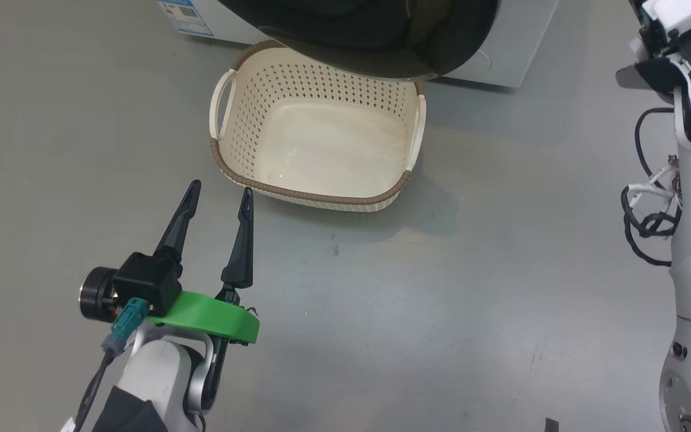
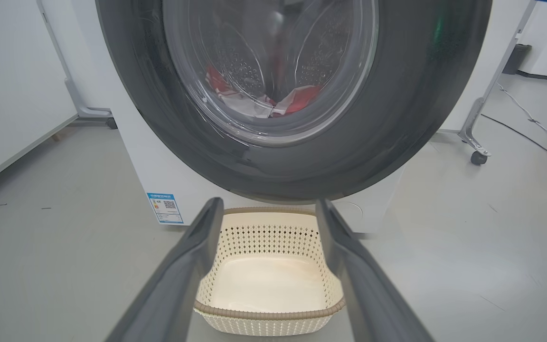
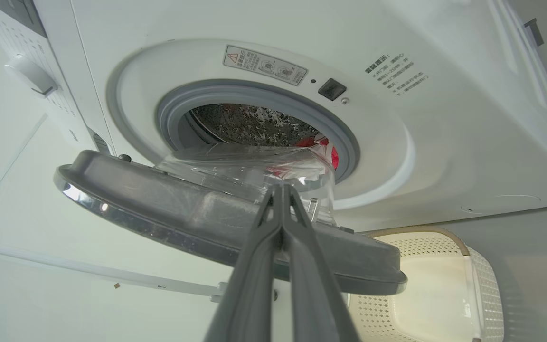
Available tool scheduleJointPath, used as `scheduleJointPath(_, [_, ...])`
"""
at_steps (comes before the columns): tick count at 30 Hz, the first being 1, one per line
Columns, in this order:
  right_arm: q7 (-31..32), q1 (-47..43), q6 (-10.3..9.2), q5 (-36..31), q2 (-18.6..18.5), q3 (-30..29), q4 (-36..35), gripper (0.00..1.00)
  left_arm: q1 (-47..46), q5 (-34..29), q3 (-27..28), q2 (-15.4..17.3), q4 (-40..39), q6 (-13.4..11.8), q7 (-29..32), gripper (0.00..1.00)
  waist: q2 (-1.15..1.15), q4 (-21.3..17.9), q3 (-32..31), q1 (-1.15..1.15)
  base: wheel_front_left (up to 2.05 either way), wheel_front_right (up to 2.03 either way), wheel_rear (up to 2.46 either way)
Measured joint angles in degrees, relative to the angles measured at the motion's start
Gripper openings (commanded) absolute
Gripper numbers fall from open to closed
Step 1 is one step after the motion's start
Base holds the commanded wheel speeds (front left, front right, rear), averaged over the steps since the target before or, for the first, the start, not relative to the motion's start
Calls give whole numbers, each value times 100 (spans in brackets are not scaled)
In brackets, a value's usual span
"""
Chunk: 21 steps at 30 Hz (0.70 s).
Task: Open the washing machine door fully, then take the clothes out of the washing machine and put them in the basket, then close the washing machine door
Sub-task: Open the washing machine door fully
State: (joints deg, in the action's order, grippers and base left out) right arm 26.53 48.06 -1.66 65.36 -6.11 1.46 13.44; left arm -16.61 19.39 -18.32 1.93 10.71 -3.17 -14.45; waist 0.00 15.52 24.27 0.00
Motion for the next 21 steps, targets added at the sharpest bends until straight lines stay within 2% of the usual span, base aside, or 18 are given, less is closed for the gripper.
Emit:
scheduleJointPath(5, [387,475,-387,198,-14,-101,216,0,-42,65,-64,-2,2,-5,0,100,0,155,118,0,0,0,0])
scheduleJointPath(6, [455,552,-414,215,-21,-109,267,0,-50,68,-77,-2,2,-5,0,100,0,183,138,0,0,0,0])
scheduleJointPath(10, [695,831,-501,234,-35,-112,501,0,-86,87,-131,-4,2,-7,0,100,0,280,219,0,0,0,0])
scheduleJointPath(21, [1168,1348,-558,493,4,-207,1161,0,-158,123,-254,-14,21,-16,0,100,0,474,353,0,0,0,0])
